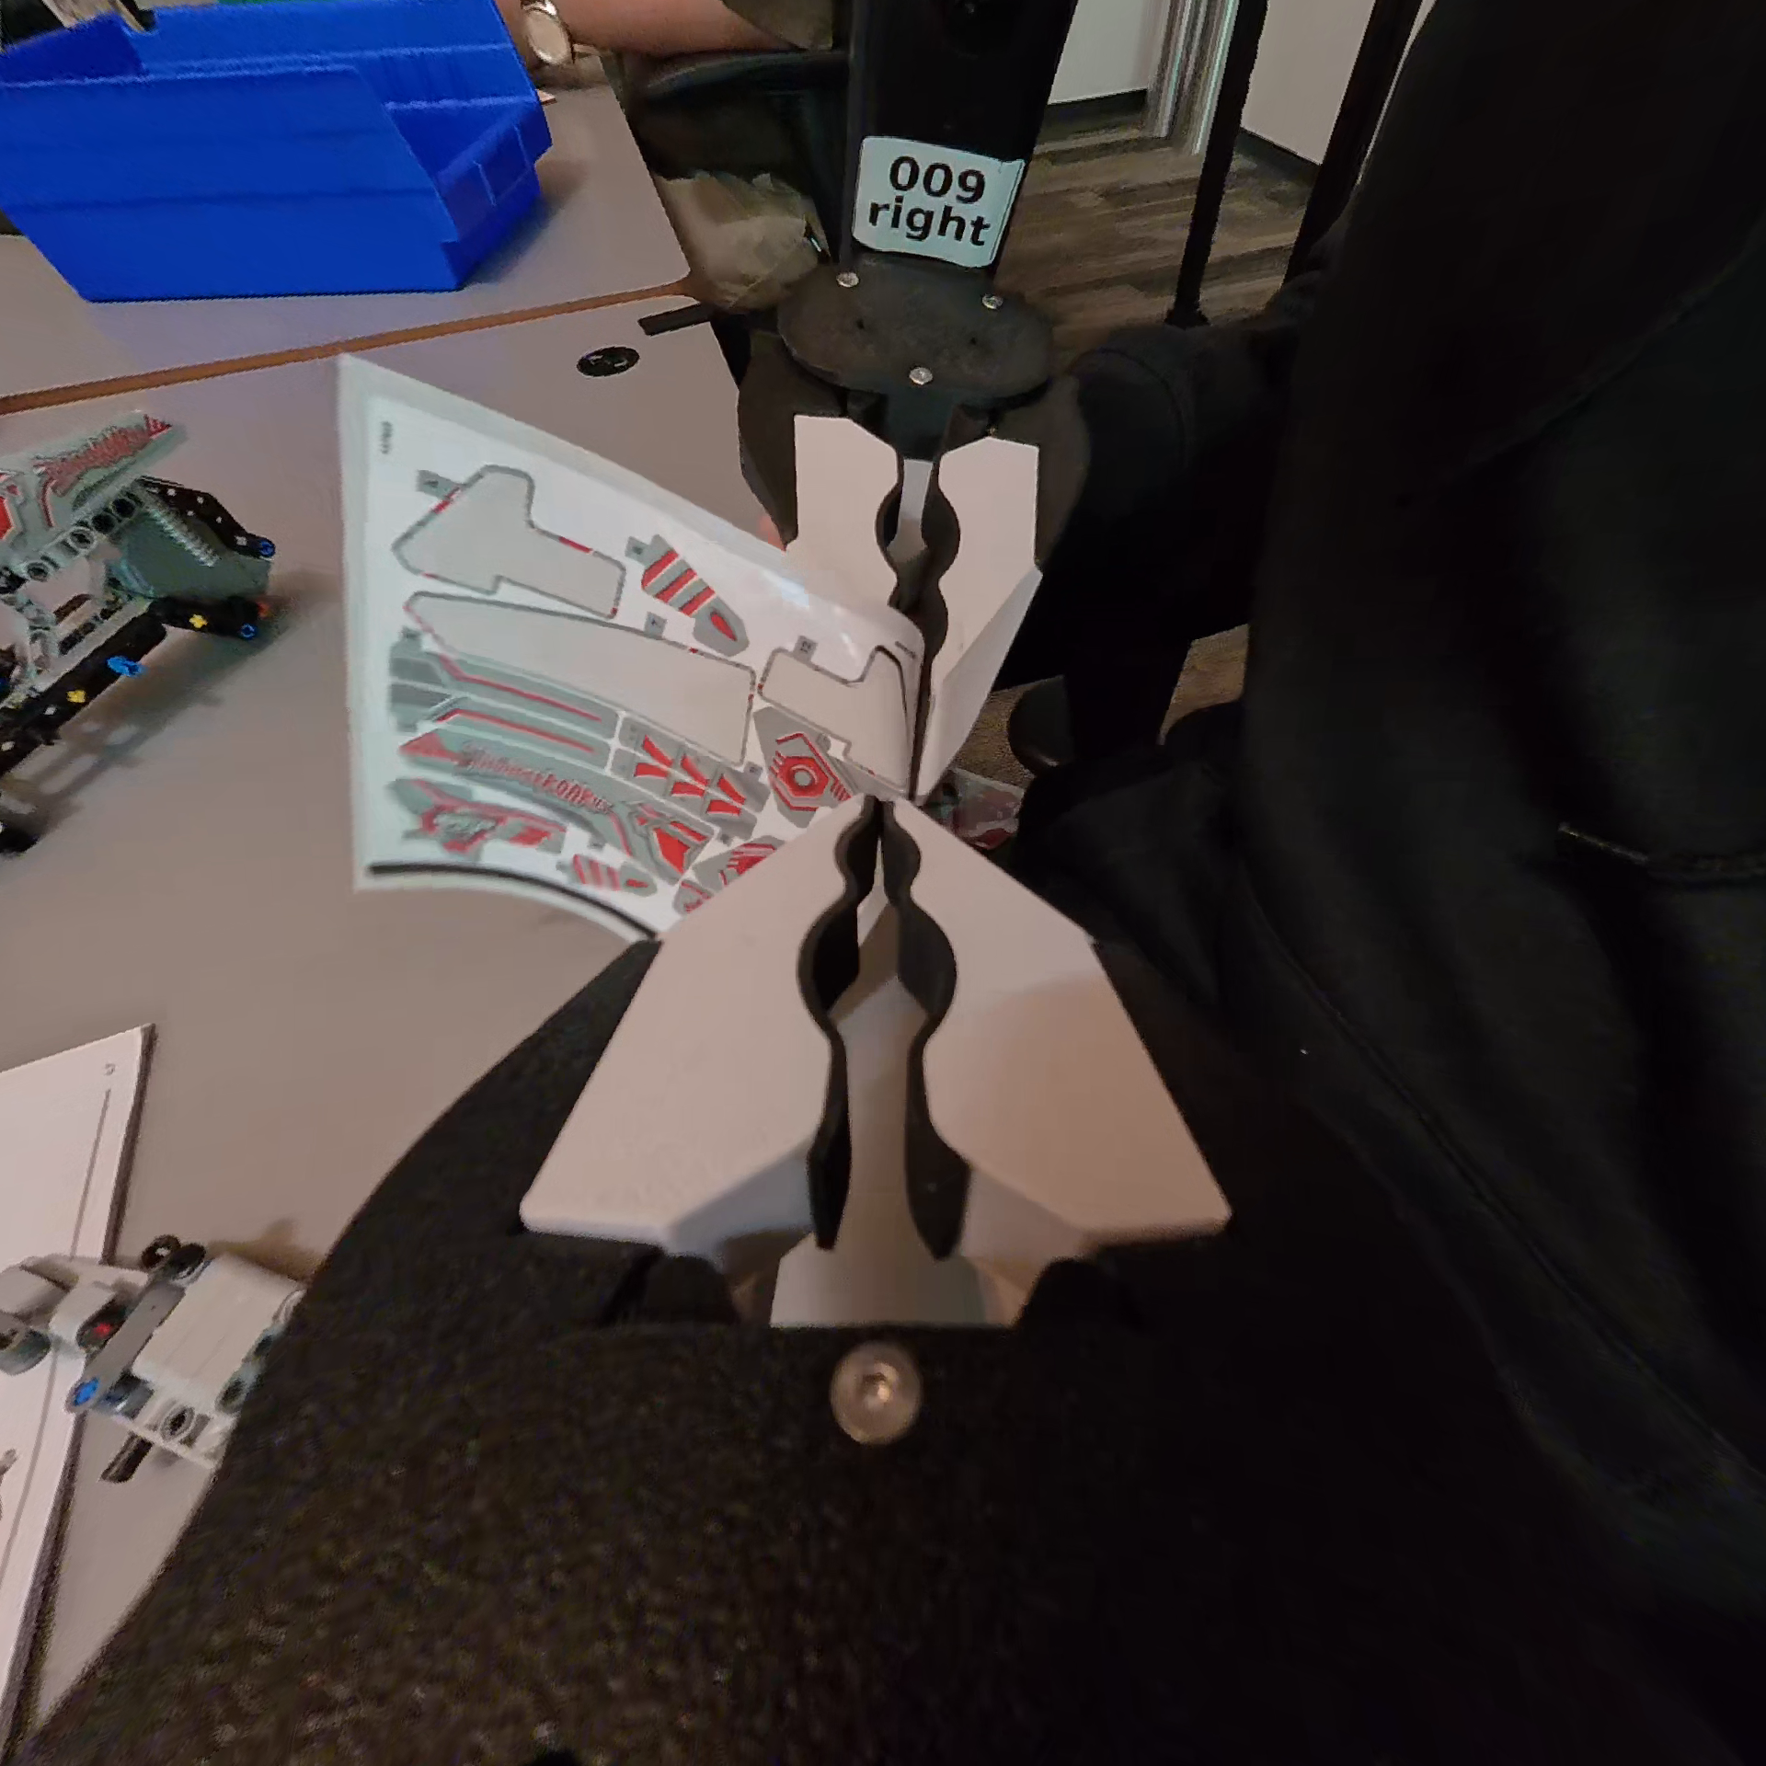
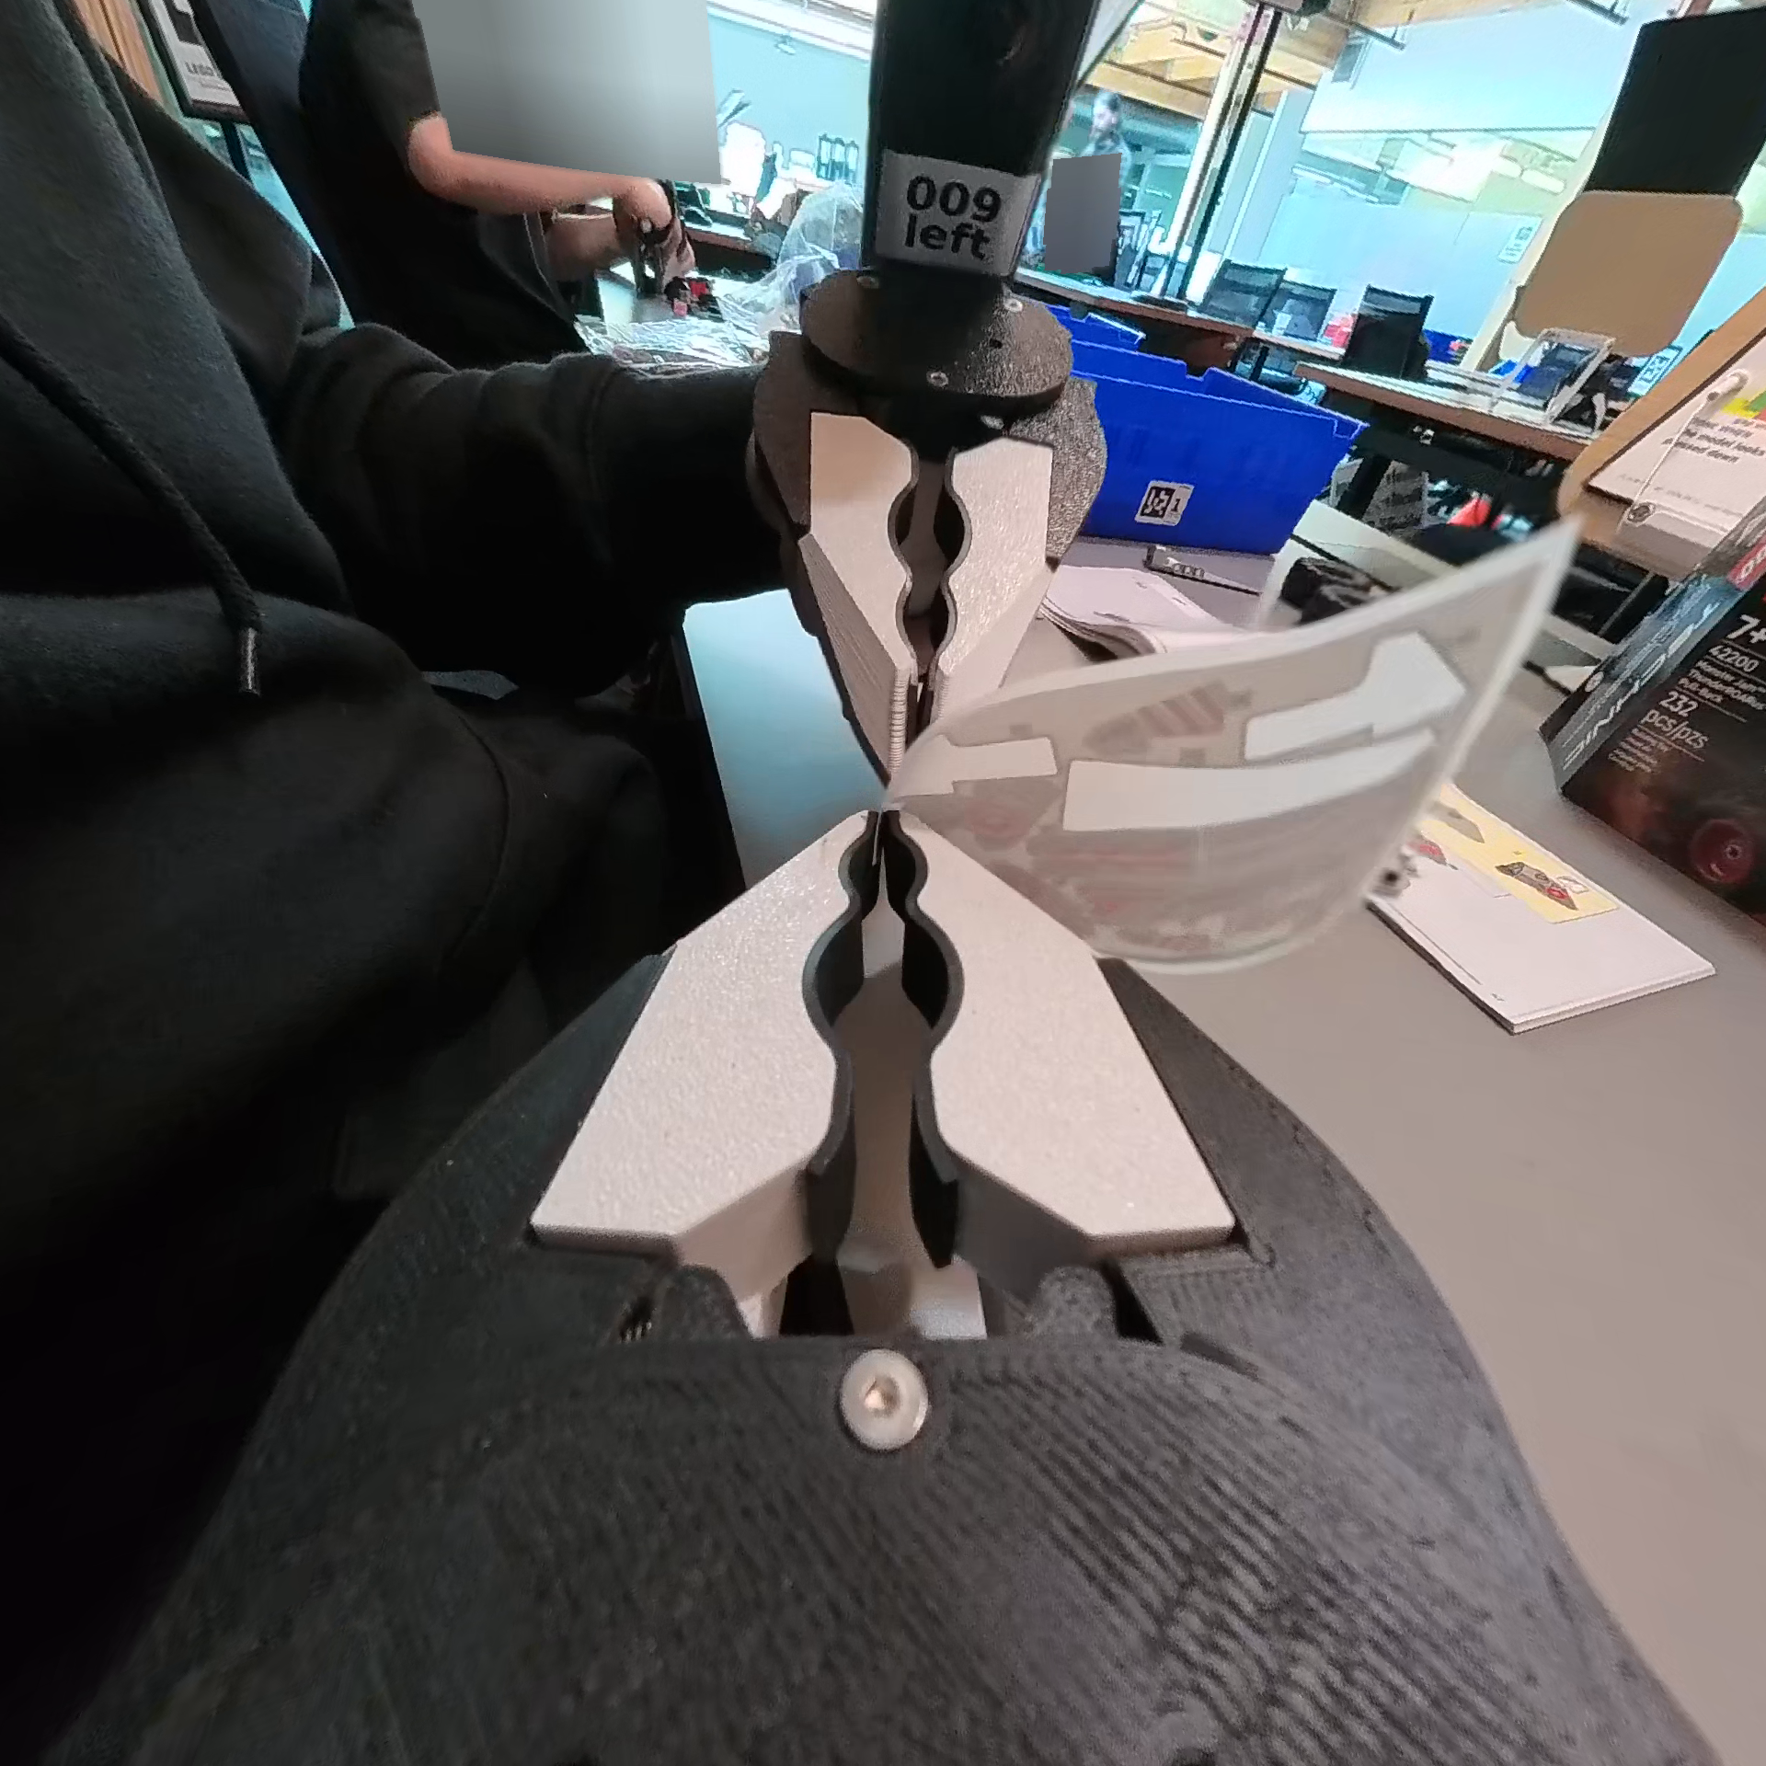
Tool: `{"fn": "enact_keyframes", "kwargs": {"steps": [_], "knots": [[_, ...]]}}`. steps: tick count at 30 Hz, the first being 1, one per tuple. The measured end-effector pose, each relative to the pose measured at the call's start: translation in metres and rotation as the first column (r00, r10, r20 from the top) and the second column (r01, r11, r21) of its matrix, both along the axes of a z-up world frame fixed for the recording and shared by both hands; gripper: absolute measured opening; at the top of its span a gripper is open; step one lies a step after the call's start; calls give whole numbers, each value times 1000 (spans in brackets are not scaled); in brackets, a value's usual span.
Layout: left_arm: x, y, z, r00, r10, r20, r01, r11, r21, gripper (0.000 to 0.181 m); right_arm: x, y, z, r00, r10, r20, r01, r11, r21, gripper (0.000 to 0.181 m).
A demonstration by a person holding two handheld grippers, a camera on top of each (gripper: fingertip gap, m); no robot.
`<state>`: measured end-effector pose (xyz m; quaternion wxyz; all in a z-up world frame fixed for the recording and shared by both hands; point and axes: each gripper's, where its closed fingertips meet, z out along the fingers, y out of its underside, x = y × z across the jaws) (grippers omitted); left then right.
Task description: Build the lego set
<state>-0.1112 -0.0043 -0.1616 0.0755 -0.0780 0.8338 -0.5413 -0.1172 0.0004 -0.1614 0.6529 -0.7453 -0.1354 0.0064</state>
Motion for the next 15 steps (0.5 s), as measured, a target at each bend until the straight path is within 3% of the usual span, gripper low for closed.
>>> {"fn": "enact_keyframes", "kwargs": {"steps": [1, 15], "knots": [[2, 1, 1, 1000, 12, 7, -12, 1000, -2, 0, 0, 0, 1, 1000, 1, -1, -1, 1000, 4, 0], [43, 27, 32, 953, 263, 148, -250, 963, -103, 0, 20, -5, 5, 990, -56, -131, 56, 998, 1, 0]]}}
